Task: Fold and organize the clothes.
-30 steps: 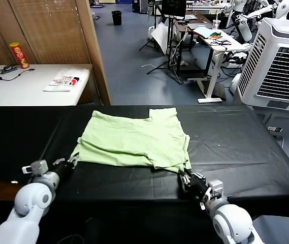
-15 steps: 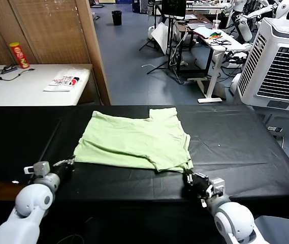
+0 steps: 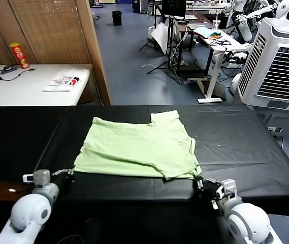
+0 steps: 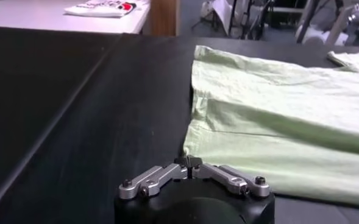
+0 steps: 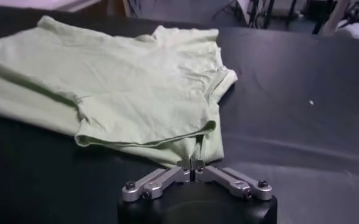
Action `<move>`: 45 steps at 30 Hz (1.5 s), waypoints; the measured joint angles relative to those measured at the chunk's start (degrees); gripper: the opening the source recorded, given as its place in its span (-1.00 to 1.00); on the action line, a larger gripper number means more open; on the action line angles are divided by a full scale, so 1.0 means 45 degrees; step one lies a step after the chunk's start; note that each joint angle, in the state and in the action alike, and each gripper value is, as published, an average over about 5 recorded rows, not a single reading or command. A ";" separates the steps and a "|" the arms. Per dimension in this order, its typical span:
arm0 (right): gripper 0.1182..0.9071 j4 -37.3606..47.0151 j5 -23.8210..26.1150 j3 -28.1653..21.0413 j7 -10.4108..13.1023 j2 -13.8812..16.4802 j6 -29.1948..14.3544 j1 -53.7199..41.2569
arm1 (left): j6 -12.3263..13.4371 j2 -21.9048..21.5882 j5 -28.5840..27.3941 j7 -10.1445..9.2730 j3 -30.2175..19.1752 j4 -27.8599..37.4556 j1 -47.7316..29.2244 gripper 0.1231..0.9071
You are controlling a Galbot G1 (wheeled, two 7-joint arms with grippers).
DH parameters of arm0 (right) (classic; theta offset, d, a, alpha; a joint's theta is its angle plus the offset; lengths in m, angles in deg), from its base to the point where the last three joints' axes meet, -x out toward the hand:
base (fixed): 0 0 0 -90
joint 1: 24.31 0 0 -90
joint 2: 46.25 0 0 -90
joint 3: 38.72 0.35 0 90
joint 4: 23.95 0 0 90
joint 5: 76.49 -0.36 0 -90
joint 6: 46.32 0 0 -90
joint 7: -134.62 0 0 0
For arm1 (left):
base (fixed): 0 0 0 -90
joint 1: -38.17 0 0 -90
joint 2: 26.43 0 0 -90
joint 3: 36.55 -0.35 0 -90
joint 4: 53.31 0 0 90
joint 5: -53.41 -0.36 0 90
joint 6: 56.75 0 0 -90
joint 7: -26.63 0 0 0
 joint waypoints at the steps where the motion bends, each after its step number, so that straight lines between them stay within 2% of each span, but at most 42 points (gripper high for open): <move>1: -0.99 -0.0082 0.0000 0.0047 0.0020 -0.0006 0.0000 0.0128 | -0.0051 0.0000 0.0053 -0.0046 0.0055 -0.0220 0.0207 -0.99; 7: -0.92 -0.0555 -0.0028 0.0247 0.0135 -0.0127 0.0001 0.0680 | -0.0251 -0.0013 0.0301 -0.0226 0.0362 -0.1130 0.1110 -0.99; 9: -0.73 -0.0720 -0.0038 0.0333 0.0181 -0.0146 0.0000 0.0832 | -0.0366 -0.0002 0.0440 -0.0293 0.0455 -0.1278 0.1242 -0.99; 13: -0.19 -0.1149 -0.0095 0.0604 0.0252 -0.0102 0.0000 0.1179 | -0.0634 0.0077 0.0623 -0.0338 0.0636 -0.1557 0.1396 -0.97; 16: 0.23 -0.1530 -0.0155 0.0848 0.0302 -0.0071 -0.0001 0.1483 | -0.0762 0.0117 0.0651 -0.0349 0.0753 -0.1790 0.1521 -0.74; 18: 0.50 -0.1780 -0.0194 0.1010 0.0320 -0.0072 -0.0001 0.1680 | -0.0836 0.0133 0.0656 -0.0388 0.0821 -0.1943 0.1611 -0.47; 20: 0.65 -0.2026 -0.0278 0.1180 0.0329 -0.0089 -0.0001 0.1856 | -0.0882 0.0163 0.0651 -0.0444 0.0894 -0.2099 0.1700 -0.17; 24: 0.72 -0.2421 -0.0747 0.1577 0.0388 -0.0129 -0.0001 0.2002 | -0.0860 0.0237 0.0596 -0.0509 0.1072 -0.2351 0.1778 0.38; 27: 0.72 -0.2398 -0.1237 0.1766 0.0494 -0.0129 -0.0001 0.1718 | -0.0753 0.0257 0.0578 -0.0502 0.1195 -0.2443 0.1659 0.65; 32: 0.72 -0.1489 -0.1475 0.1533 0.0452 -0.0018 -0.0001 0.0176 | -0.0519 0.0250 0.0702 -0.0406 0.1093 -0.2160 0.0998 0.72; 38: 0.72 0.0755 -0.1607 0.0405 0.0467 0.0032 -0.0100 -0.2934 | -0.0323 0.0153 0.0848 -0.0016 0.0569 -0.1245 -0.0544 0.72; 42: 0.72 0.2327 -0.1591 -0.0538 0.0591 -0.0118 -0.0193 -0.5037 | -0.0446 -0.0046 0.1100 0.0330 0.0175 -0.0435 -0.1865 0.72; 45: 0.72 0.3514 -0.1570 -0.1250 0.0677 -0.0292 -0.0215 -0.6460 | -0.0682 -0.0235 0.1532 0.0271 -0.0172 0.0266 -0.2923 0.72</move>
